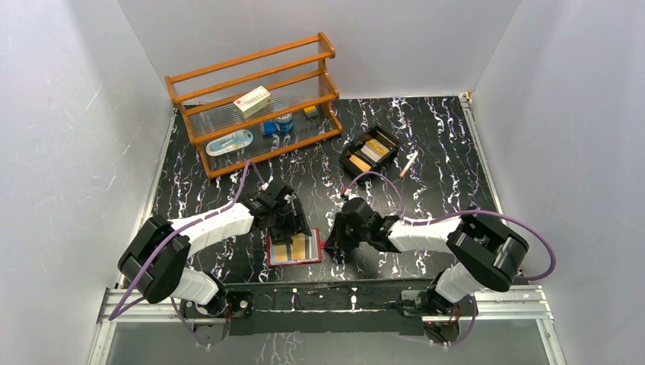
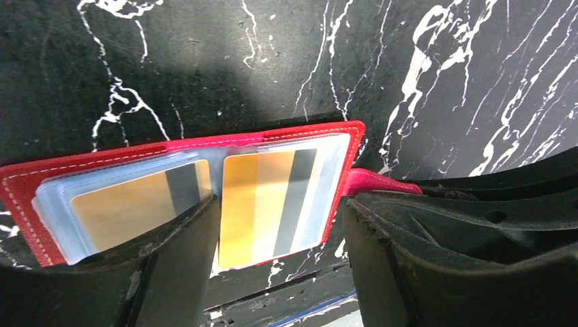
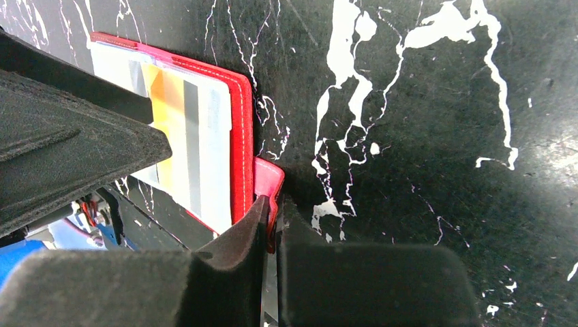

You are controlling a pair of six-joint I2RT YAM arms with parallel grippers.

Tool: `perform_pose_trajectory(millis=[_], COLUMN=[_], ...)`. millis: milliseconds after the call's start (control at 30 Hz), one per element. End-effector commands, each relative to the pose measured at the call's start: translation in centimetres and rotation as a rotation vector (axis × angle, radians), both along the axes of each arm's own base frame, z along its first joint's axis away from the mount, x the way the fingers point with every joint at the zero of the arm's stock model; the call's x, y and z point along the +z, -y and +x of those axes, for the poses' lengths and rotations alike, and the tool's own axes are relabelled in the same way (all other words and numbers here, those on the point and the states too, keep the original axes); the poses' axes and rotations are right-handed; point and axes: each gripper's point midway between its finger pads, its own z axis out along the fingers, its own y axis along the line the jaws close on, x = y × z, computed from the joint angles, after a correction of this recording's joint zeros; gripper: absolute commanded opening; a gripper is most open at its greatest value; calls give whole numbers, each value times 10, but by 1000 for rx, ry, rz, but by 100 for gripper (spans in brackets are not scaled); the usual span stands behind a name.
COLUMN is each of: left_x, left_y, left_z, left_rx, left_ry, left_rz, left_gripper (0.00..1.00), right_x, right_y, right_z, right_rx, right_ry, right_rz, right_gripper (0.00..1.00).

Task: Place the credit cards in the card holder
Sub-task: Insert the credit card into the card slot, then hold the card slot in the card holder.

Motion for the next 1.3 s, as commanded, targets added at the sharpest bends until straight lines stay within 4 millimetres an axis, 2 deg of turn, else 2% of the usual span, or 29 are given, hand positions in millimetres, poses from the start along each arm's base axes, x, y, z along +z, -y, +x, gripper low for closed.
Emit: perform_pose_trajectory(millis=[0, 167, 433, 567, 767, 833, 900, 1067, 1167, 1267], left_x=[4, 5, 19, 30, 42, 47, 57, 61, 61, 65], left_y=[10, 19, 39, 42, 31, 27, 18, -9, -27, -37], left_z=[-4, -4, -2, -1, -1, 3, 6, 5, 7, 10], left_rx=[-9, -17, -37, -37, -76, -74, -64, -20, 12, 31], left_ry=[-8, -12, -9, 8, 17, 26, 54, 44, 32, 18], left_rz=[-65, -107, -203, -219, -136, -102, -82, -106, -150, -211], left_gripper=[65, 65, 65, 65, 65, 66, 66, 66, 67, 63], right_x=[6, 7, 5, 7, 7, 12, 22, 54, 73, 83], right_y=[-8, -5, -1, 5, 22, 28, 31, 34, 29, 20], right_z=[4, 5, 6, 10, 18, 21, 25, 29, 31, 32], right_rx=[-4, -14, -39, -68, -78, -87, -98, -120, -120, -111], right_ry=[21, 26, 24, 44, 85, 104, 125, 145, 166, 186], right_rz=[23, 17, 3, -11, -96, -118, -127, -131, -113, -121], right_gripper=[0, 0, 0, 0, 0, 7, 15, 32, 38, 41])
